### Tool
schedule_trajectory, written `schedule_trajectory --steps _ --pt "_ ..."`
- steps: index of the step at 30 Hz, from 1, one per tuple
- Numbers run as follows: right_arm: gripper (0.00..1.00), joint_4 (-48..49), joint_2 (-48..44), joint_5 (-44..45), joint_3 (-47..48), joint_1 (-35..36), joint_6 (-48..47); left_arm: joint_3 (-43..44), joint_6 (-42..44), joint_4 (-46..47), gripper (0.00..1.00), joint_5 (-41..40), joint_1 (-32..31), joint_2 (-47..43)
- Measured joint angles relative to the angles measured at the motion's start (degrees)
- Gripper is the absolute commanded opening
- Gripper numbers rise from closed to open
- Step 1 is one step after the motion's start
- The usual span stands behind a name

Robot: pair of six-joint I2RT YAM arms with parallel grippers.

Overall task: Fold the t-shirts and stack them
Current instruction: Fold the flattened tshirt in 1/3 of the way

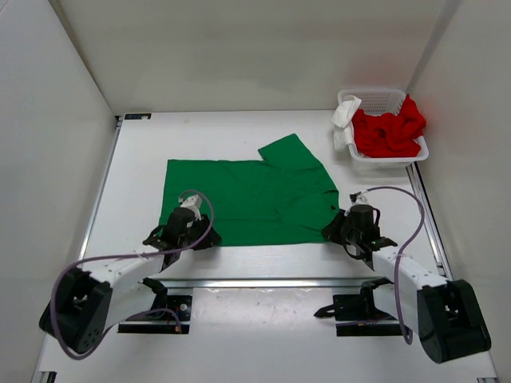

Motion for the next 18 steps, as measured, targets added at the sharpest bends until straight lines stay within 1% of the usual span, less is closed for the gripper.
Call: schedule_trajectory --steps 2,4,6,8,10,11,13,15,16,18 --pt "0.0 -1.6 -2.7 -0.6 -0.9 -0.3 0.4 -2.9 -1.9 -0.1 0.42 -0.2 -2.4 -4.8" --pt "0.04 -3.8 -4.6 -1.1 -1.1 -0.3 0.5 -4.9 -3.3 -1.5 0.42 -0.1 -4.1 -8.9" --pt "0.06 -6.4 -5.2 -2.0 -0.3 -0.5 0.3 -4.7 -3.7 -5.0 0.41 -0.2 -4.4 -11.6" --pt "0.11 -10.1 -4.4 -2.5 2.5 -0.7 -0.5 -2.1 -2.8 -9.9 0.42 -0.7 -2.8 -11.9" --pt "0.13 -11.8 -3.2 -2.3 6.6 -0.1 -1.0 4.0 -1.4 -14.1 0.43 -1.4 0.2 -10.5" --pt "0.14 -11.7 -2.3 -2.2 9.3 1.0 -1.4 7.2 -0.7 -14.2 0.43 -1.6 1.9 -9.3" --pt "0.15 -9.9 -0.2 -2.5 13.5 4.0 -2.2 13.4 -0.1 -12.6 0.43 -0.5 6.6 -6.3" --pt "0.16 -7.2 3.3 -3.3 17.8 8.0 -2.9 17.9 -0.3 -9.4 0.42 1.2 12.5 -1.7" --pt "0.15 -6.1 5.3 -3.6 19.7 9.9 -3.3 20.2 -0.4 -7.9 0.42 1.6 15.2 1.7" --pt "0.16 -4.0 10.0 -4.4 22.9 13.9 -4.1 24.3 0.1 -7.7 0.37 1.0 18.5 7.9"
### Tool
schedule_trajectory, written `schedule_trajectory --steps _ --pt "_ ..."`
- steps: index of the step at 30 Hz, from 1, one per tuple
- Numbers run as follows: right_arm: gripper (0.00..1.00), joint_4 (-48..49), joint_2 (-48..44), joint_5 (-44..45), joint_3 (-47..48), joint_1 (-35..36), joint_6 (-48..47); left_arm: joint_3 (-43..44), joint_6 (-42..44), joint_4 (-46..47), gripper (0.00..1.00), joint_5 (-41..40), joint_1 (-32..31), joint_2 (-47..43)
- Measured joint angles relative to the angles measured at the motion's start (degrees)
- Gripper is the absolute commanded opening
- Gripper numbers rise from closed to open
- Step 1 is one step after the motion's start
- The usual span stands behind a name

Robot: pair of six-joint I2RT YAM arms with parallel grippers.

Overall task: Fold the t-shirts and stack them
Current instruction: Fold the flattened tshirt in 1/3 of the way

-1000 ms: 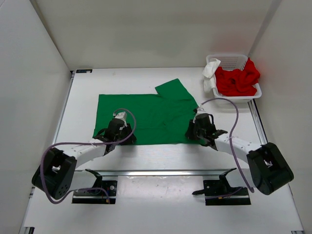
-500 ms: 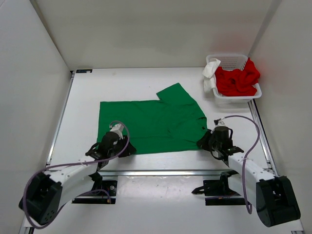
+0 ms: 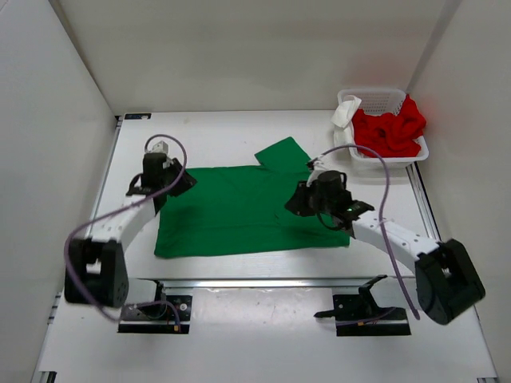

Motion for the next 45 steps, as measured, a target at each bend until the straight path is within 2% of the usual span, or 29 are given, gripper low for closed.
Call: schedule_trajectory --steps 1,4,10,15,19,24,35,41,45 --pt "0.16 1.4 2.9 -0.7 1.3 2.2 -0.5 3.0 0.4 -0.4 0.35 -0.4 1.3 4.3" --pt "0.15 2.9 7.2 -2.5 1.7 5.3 -1.1 11.8 1.0 -0.7 0.38 -0.7 4.9 15.8" --pt "0.15 3.8 12.9 -4.9 1.6 8.0 -2.0 30.2 3.6 -4.8 0.36 -6.1 9.5 33.4" --pt "0.15 6.8 13.0 -6.4 -1.2 7.8 -2.2 37.4 5.2 -7.5 0.39 -9.2 14.3 42.1" --pt "0.15 7.5 13.0 -7.7 -2.1 7.8 -2.5 42.9 6.9 -11.8 0.43 -11.8 15.8 47.8" --pt "0.14 9.5 13.1 -9.2 -2.9 7.5 -2.5 45.3 8.1 -13.9 0.42 -12.5 15.4 50.9" --pt "0.15 10.7 13.1 -10.2 -4.5 6.2 -2.4 44.2 9.1 -13.1 0.38 -12.8 14.6 50.4" --pt "0.16 10.7 13.1 -10.4 -4.0 4.6 -2.3 43.5 9.4 -12.5 0.21 -12.9 13.8 50.2" --pt "0.18 9.8 15.2 -10.3 0.1 2.4 -2.4 43.2 9.4 -12.0 0.12 -12.5 13.7 50.2"
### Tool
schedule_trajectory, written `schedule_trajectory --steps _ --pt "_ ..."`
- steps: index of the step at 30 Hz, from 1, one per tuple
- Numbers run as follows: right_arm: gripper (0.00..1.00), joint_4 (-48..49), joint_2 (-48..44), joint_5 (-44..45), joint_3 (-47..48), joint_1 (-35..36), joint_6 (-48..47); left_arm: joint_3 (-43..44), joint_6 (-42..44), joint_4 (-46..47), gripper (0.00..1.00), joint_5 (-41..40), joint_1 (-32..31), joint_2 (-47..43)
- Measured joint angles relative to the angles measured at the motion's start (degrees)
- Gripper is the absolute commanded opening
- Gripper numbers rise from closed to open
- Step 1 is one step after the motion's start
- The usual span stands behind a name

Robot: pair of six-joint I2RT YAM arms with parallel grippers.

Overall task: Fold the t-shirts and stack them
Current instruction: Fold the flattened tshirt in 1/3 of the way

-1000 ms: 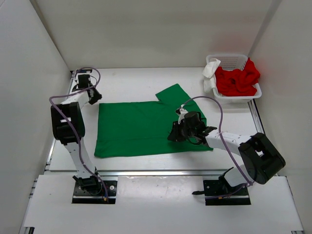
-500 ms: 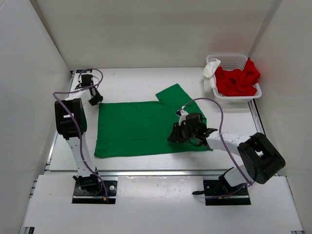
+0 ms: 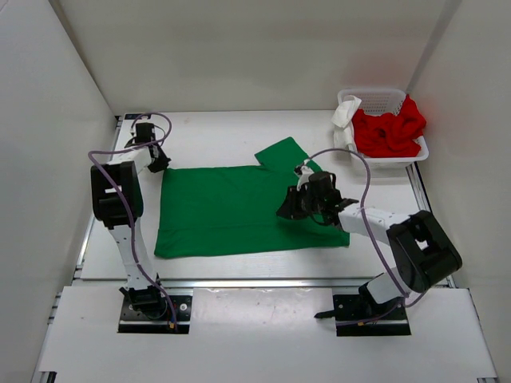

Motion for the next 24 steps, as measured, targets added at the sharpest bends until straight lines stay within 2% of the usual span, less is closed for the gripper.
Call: schedule_trajectory --steps 3,6,8,13,19,24 --pt "0.23 -0.4 3.3 0.2 5.3 -2.4 -0.2 0.0 -0.2 0.0 0.01 0.2 0.0 0.0" --pt "0.31 -1.5 8.0 1.9 13.0 -5.8 -0.7 0.0 0.0 -0.1 0.0 0.0 -0.2 0.0" --pt "0.42 -2.6 11.3 3.8 18.1 -7.5 -1.5 0.0 0.1 -0.2 0.0 -0.5 -0.4 -0.1" --pt "0.36 -7.9 25.2 8.4 37.4 -11.5 -5.1 -0.1 0.7 -1.4 0.0 -0.9 -1.0 -0.6" --pt "0.4 -15.9 38.9 14.4 54.4 -13.8 -7.7 -0.6 1.4 -2.7 0.0 -1.4 -2.6 -1.4" --pt "0.43 -28.5 54.7 17.9 78.9 -14.5 -9.6 -2.5 1.5 -2.6 0.0 -1.2 -3.4 -3.1"
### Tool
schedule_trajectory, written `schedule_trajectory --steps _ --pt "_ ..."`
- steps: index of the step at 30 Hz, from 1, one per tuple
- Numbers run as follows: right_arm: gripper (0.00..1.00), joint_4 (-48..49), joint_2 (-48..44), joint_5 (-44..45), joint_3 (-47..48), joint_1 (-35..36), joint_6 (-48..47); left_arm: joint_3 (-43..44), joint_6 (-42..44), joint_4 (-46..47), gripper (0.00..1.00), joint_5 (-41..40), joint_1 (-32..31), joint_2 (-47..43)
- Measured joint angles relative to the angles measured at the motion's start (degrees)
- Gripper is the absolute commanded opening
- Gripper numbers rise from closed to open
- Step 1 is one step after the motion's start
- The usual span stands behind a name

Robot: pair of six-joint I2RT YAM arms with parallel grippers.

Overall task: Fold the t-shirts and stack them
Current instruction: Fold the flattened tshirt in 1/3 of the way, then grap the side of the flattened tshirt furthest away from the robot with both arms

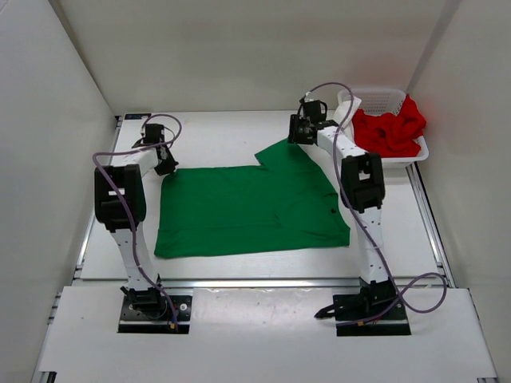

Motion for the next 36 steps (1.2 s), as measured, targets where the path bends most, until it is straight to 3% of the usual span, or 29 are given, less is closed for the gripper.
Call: schedule_trajectory --steps 5,7,9,12,18,24,36 --pt "0.52 -13.5 16.4 1.6 29.5 -0.3 -1.9 -0.6 -0.2 0.0 0.0 0.9 0.8 -1.3" --pt "0.51 -16.5 20.3 1.6 36.5 -0.3 -2.3 -0.7 -0.2 0.1 0.0 0.9 1.1 -1.6" --pt "0.49 -17.8 20.5 1.5 36.9 -0.5 -2.5 -0.7 -0.2 0.2 0.0 0.9 1.2 -1.6" --pt "0.35 -18.6 20.1 1.4 36.2 -0.6 -3.0 -1.0 -0.2 0.3 0.0 1.0 1.2 -1.7" --pt "0.26 -20.5 20.1 1.0 36.8 -0.5 -3.0 -1.3 -0.2 0.4 0.0 1.1 1.2 -1.8" --pt "0.0 -22.6 20.1 1.1 37.6 -0.2 -3.5 -2.1 -0.1 0.5 0.0 1.2 1.2 -2.7" --pt "0.0 -31.0 18.3 0.2 43.5 -0.2 -3.6 -4.6 -0.9 1.9 0.0 3.1 2.3 -5.0"
